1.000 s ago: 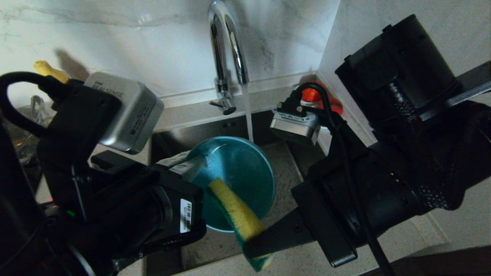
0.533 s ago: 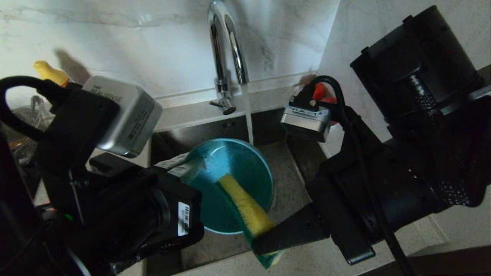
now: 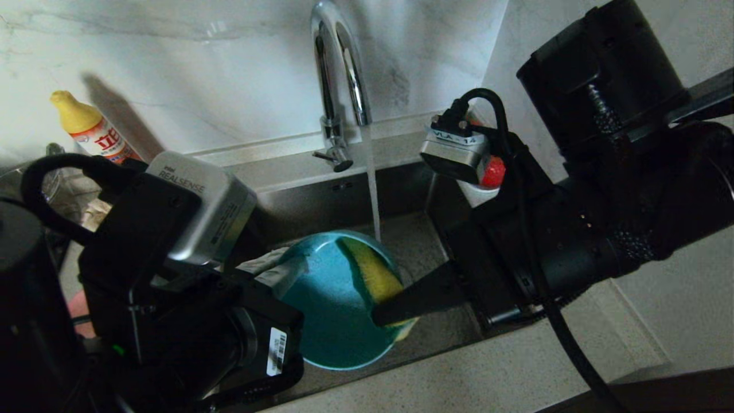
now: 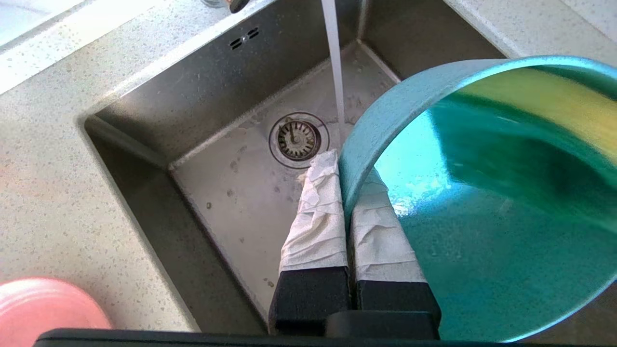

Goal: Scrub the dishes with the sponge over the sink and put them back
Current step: Wipe the bowl

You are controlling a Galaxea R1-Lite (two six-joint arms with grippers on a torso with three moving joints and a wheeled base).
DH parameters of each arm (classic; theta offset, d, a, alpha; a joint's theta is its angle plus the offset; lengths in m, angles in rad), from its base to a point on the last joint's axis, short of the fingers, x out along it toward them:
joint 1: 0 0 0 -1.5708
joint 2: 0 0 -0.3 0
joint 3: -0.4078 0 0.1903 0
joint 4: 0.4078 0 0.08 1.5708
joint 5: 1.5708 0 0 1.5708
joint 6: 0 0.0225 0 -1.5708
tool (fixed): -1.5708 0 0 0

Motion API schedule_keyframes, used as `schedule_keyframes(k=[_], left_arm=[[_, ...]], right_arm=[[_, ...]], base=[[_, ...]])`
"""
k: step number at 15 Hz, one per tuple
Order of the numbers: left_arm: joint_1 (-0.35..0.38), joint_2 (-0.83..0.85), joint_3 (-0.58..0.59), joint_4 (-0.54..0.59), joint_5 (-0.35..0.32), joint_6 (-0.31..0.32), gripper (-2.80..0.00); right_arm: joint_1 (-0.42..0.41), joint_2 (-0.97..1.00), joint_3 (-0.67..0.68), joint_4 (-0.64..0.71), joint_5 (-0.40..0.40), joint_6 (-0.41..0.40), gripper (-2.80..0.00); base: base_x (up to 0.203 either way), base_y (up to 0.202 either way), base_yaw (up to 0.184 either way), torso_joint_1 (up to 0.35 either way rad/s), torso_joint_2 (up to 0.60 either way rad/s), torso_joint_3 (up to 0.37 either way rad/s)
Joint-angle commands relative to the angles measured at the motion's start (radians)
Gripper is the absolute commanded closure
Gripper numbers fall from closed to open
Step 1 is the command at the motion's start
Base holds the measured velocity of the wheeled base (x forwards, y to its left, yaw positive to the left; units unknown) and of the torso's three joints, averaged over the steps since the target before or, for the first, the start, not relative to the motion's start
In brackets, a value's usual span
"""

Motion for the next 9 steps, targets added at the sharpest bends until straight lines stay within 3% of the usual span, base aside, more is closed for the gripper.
schedule_keyframes(k=[1, 9], left_arm=[[0.000, -0.003, -0.003, -0.002, 0.005, 0.001, 0.00], [0.001, -0.004, -0.021, -0.005, 0.010, 0.001, 0.00]], right_arm=[[-0.011, 0.056, -0.055, 0.000, 0.003, 0.001, 0.00], [0.010, 0.060, -0.112, 0.054, 0.009, 0.006, 0.00]], base=[[0.000, 0.000, 0.000, 0.000, 0.00, 0.000], [0.000, 0.000, 0.000, 0.000, 0.00, 0.000]])
